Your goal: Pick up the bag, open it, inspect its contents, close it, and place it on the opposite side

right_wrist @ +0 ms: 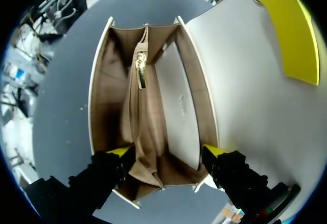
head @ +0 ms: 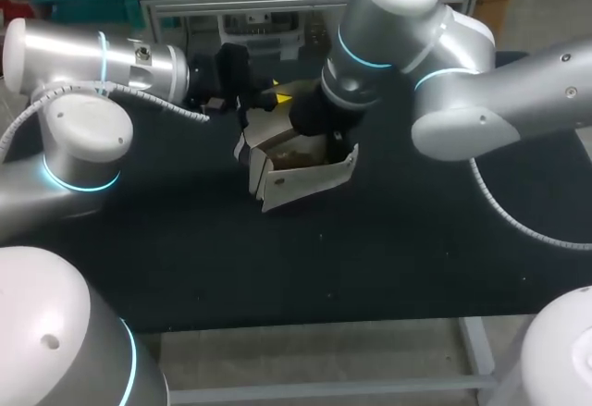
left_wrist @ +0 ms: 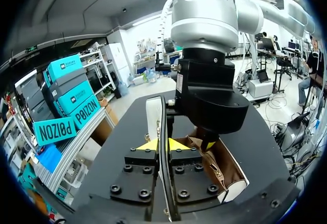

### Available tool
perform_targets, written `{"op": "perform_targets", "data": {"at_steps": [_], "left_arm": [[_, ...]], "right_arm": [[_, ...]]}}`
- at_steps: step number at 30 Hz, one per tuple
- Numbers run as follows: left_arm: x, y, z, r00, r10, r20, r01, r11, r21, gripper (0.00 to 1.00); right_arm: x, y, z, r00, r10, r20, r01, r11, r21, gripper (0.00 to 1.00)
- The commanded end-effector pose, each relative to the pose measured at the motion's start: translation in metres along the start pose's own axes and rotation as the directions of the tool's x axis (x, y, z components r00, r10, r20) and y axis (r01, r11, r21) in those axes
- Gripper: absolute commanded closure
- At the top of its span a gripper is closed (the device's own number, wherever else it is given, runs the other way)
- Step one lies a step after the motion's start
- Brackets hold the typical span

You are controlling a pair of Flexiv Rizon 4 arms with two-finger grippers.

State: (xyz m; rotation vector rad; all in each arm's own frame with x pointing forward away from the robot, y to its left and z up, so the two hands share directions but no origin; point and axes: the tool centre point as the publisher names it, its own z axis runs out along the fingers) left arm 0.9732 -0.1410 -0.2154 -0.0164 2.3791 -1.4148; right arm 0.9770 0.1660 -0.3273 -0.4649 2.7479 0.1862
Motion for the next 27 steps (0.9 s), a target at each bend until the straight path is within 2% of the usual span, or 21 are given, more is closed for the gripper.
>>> {"op": "perform_targets", "data": {"at_steps": [1, 2, 3, 16, 27], "left_arm": [[0.001, -0.001, 0.004, 1.000, 0.003, -0.005, -0.003, 1.000, 0.004, 1.00], [0.001, -0.001, 0.004, 1.000, 0.004, -0.006, -0.004, 1.000, 0.003, 1.00], [0.002, -0.001, 0.004, 1.000, 0.005, -0.007, -0.005, 1.000, 0.003, 1.00], [0.008, -0.005, 0.007, 1.000, 0.015, -0.013, -0.015, 1.000, -0.001, 1.00], [0.023, -0.019, 0.004, 1.000, 0.006, -0.024, -0.006, 1.000, -0.023, 1.00]], "right_arm": [[-0.003, 0.003, 0.001, 1.000, -0.001, 0.026, 0.001, 1.000, 0.008, 0.63], [-0.003, 0.003, -0.001, 0.999, -0.002, 0.038, 0.001, 1.000, 0.008, 0.88], [-0.003, 0.003, -0.003, 0.999, -0.004, 0.052, 0.003, 1.000, 0.012, 1.00], [-0.004, 0.005, -0.046, 0.968, -0.008, 0.252, -0.006, 0.999, 0.053, 1.00], [0.008, 0.011, -0.093, 0.925, -0.020, 0.380, -0.019, 0.995, 0.101, 1.00]]}}
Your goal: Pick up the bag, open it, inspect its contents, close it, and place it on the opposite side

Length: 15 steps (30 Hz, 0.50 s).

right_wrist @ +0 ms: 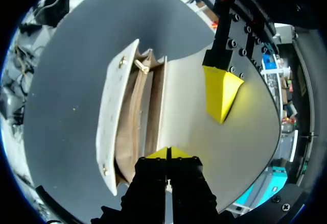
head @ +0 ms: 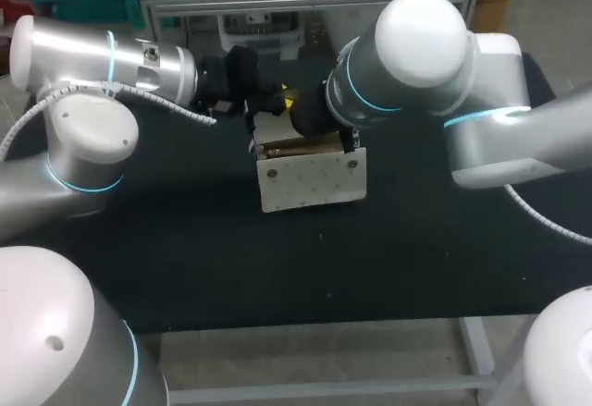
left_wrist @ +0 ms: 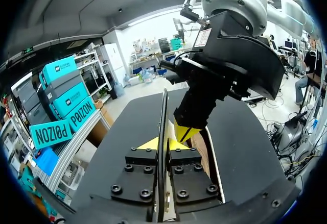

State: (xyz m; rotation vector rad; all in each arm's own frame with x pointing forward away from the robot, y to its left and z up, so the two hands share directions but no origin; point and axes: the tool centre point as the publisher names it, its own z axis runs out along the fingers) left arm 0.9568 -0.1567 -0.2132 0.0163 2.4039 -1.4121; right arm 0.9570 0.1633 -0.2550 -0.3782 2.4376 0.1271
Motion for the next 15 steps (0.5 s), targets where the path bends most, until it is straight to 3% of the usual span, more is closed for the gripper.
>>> {"op": "perform_targets", "data": {"at_steps": [1, 6, 15], "left_arm": [[0.007, -0.006, -0.003, 1.000, -0.015, -0.005, 0.015, 1.000, -0.023, 1.00], [0.005, 0.009, 0.011, 0.997, -0.053, -0.047, 0.051, 0.998, -0.049, 1.00], [-0.024, 0.061, 0.042, 0.991, -0.098, -0.096, 0.097, 0.995, -0.014, 1.00]], "right_arm": [[0.009, 0.001, -0.027, 0.996, -0.002, 0.088, 0.000, 1.000, 0.018, 1.00], [0.018, 0.007, -0.041, 0.993, -0.009, 0.114, 0.005, 0.999, 0.032, 1.00], [0.047, 0.010, -0.043, 0.983, -0.020, 0.185, 0.010, 0.998, 0.054, 1.00]]}}
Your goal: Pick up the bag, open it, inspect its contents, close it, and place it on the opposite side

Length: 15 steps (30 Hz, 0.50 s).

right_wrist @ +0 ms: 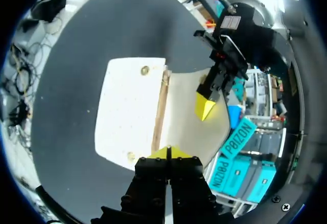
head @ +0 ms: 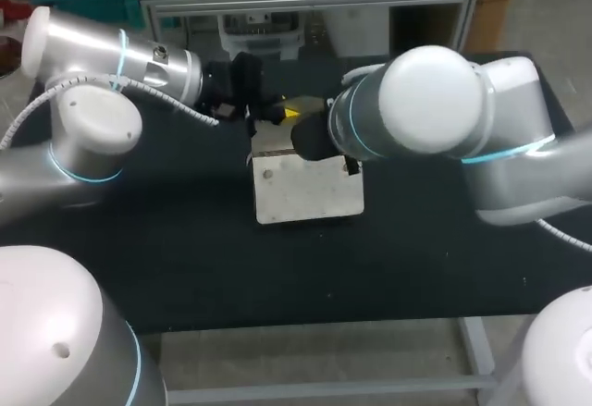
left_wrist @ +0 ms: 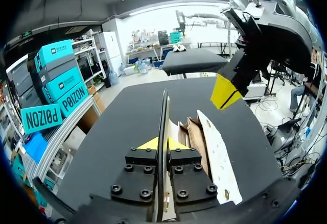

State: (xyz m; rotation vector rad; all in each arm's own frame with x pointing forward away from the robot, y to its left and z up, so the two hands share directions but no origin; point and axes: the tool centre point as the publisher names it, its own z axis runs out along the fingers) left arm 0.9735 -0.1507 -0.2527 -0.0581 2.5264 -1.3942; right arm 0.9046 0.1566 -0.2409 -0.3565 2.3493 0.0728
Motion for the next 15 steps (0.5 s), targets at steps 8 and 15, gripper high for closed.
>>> {"op": "perform_targets", "data": {"at_steps": [8, 15], "left_arm": [[-0.043, 0.045, 0.044, 0.998, -0.024, -0.053, 0.027, 0.998, 0.054, 1.00], [-0.053, 0.064, 0.058, 0.993, -0.086, -0.076, 0.089, 0.995, 0.037, 1.00]], "right_arm": [[0.041, 0.004, 0.010, 0.981, -0.028, 0.191, 0.017, 0.998, 0.060, 1.00], [0.062, 0.003, 0.013, 0.968, 0.004, 0.250, -0.036, 0.992, 0.123, 1.00]]}}
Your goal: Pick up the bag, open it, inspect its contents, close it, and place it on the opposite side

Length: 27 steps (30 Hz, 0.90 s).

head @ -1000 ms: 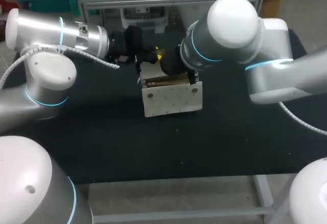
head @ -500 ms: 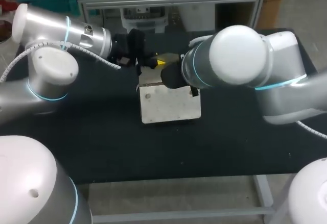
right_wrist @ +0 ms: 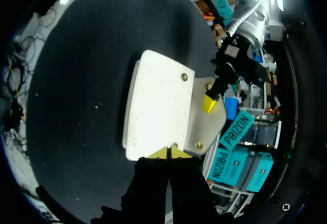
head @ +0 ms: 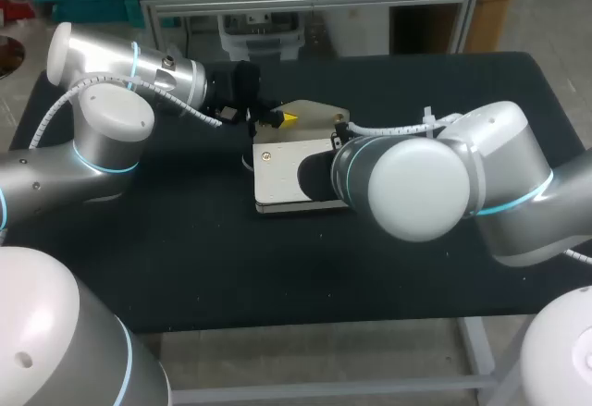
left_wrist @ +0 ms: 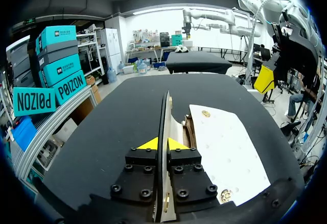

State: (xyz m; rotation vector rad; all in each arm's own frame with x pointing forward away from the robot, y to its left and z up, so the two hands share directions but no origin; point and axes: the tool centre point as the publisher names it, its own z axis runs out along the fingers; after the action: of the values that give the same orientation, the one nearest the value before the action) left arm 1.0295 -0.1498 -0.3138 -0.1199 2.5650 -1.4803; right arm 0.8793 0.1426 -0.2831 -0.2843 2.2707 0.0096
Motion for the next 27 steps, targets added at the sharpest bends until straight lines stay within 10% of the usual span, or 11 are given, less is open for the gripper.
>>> {"op": "perform_targets", "data": {"at_steps": [1, 27], "left_arm": [[-0.014, 0.009, 0.015, 1.000, -0.016, -0.027, 0.016, 1.000, 0.006, 1.00], [-0.019, 0.043, 0.029, 0.995, -0.046, -0.089, 0.045, 0.999, -0.006, 1.00]], "right_arm": [[0.015, 0.008, 0.001, 0.985, 0.006, 0.172, -0.015, 0.998, 0.053, 1.00], [0.060, 0.002, 0.030, 0.973, 0.168, 0.161, -0.164, 0.986, -0.039, 1.00]]}}
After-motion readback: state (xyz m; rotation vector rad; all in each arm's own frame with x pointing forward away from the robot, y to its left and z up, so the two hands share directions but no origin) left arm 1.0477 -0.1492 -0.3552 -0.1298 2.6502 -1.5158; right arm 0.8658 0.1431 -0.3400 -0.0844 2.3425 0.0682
